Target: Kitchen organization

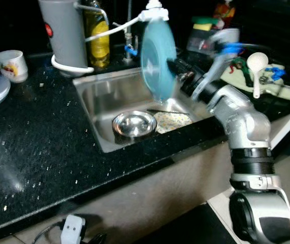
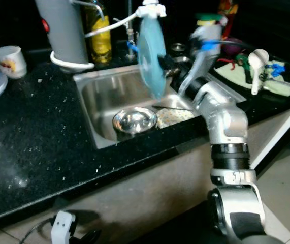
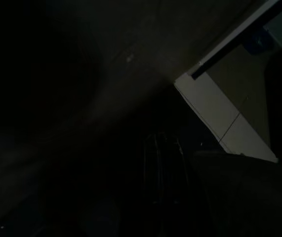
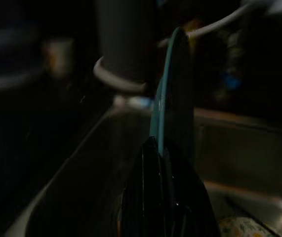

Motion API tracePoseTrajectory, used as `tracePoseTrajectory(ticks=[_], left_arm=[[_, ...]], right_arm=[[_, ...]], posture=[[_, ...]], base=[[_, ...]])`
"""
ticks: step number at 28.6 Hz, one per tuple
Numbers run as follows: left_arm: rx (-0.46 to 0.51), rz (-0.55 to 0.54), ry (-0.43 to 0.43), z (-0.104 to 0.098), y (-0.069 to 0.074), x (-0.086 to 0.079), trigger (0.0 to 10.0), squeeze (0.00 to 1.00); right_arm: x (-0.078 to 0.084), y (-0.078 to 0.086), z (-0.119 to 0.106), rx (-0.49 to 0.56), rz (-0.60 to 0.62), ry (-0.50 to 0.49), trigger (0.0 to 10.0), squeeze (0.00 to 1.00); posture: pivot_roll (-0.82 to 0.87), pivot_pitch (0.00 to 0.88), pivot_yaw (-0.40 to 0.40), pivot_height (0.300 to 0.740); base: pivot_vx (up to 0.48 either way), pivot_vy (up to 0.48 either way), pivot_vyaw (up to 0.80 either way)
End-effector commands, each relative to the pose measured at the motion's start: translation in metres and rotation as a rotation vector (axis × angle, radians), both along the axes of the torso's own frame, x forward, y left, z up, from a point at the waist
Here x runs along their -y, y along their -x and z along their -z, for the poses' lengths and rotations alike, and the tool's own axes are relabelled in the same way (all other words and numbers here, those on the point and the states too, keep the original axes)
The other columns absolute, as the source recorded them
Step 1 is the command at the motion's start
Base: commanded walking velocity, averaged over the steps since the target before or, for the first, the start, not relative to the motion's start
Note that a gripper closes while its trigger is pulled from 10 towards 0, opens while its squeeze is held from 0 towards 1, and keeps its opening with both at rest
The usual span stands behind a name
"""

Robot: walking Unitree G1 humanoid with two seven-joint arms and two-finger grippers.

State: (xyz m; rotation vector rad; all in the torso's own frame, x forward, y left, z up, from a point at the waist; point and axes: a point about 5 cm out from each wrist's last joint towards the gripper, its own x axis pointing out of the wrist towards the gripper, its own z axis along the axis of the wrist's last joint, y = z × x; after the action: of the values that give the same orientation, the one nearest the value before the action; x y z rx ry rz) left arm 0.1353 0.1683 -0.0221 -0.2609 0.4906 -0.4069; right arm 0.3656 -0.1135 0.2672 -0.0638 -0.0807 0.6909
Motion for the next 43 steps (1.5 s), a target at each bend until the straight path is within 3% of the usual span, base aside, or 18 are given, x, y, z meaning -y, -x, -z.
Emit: tracePoseTrajectory(ticks=[1,7,13,22,23,32,33,34,37,38,39,43], left_arm=[[-0.008,-0.007,0.004,-0.002,0.001,0.0,10.0,0.0],[-0.012,-0.021,0.013,-0.008,0.004,0.002,10.0,0.0],[-0.018,-0.028,0.006,-0.003,0.006,0.0,10.0,0.0],[-0.046,-0.045,0.003,0.005,0.007,-0.006,10.0,0.0],[-0.046,-0.045,0.002,0.005,0.007,-0.006,10.0,0.0],[-0.049,-0.048,-0.004,0.01,0.006,-0.011,10.0,0.0],[-0.048,-0.049,-0.007,0.012,0.005,-0.012,10.0,0.0],[-0.048,-0.049,-0.007,0.012,0.005,-0.012,10.0,0.0],[-0.043,-0.061,-0.01,0.014,0.005,-0.014,10.0,0.0],[-0.043,-0.061,-0.01,0.014,0.005,-0.014,10.0,0.0],[-0.036,-0.07,-0.012,0.013,0.004,-0.015,10.0,0.0],[-0.018,-0.089,-0.019,0.01,-0.001,-0.014,10.0,0.0]], right_arm=[[-0.002,-0.001,0.008,-0.019,0.011,0.074,10.0,0.0],[-0.014,-0.005,0.042,-0.095,0.065,0.349,10.0,0.0],[-0.013,-0.003,0.072,-0.182,0.076,0.6,10.0,0.0],[-0.021,0.006,0.088,-0.259,-0.003,0.624,10.0,0.0],[-0.022,0.006,0.088,-0.26,-0.003,0.624,10.0,1.0],[-0.025,0.003,0.072,-0.213,-0.015,0.436,10.0,1.0],[-0.029,0.001,0.051,-0.15,-0.035,0.249,10.0,0.0],[-0.029,0.001,0.051,-0.15,-0.035,0.249,10.0,0.0],[-0.032,0.005,0.018,-0.053,-0.098,-0.08,10.0,0.0],[-0.032,0.005,0.018,-0.053,-0.098,-0.08,10.0,0.0],[-0.033,0.008,0.01,-0.044,-0.135,-0.172,10.0,0.0],[-0.039,0.017,0.0,-0.004,-0.206,-0.276,10.0,0.0]], posture=[[0.09,0.0,-0.074,0.74],[0.09,0.0,-0.079,0.74],[0.09,0.0,-0.081,0.74],[0.09,0.0,-0.076,0.74],[0.09,0.0,-0.076,0.74],[0.09,0.0,-0.069,0.74],[0.09,0.0,-0.068,0.74],[0.09,0.0,-0.068,0.74],[0.09,0.0,-0.067,0.74],[0.09,0.0,-0.067,0.74],[0.1,0.0,-0.069,0.74],[0.1,0.0,-0.069,0.74]], base=[[0.0,0.0,0.0],[0.0,0.0,0.0],[0.0,0.0,0.0],[0.0,0.0,0.0],[0.0,0.0,0.0],[0.0,0.0,0.0],[0.0,0.0,0.0],[0.0,0.0,0.0],[0.0,0.0,0.0],[0.0,0.0,0.0],[0.0,0.0,0.0],[0.0,0.0,0.0]])
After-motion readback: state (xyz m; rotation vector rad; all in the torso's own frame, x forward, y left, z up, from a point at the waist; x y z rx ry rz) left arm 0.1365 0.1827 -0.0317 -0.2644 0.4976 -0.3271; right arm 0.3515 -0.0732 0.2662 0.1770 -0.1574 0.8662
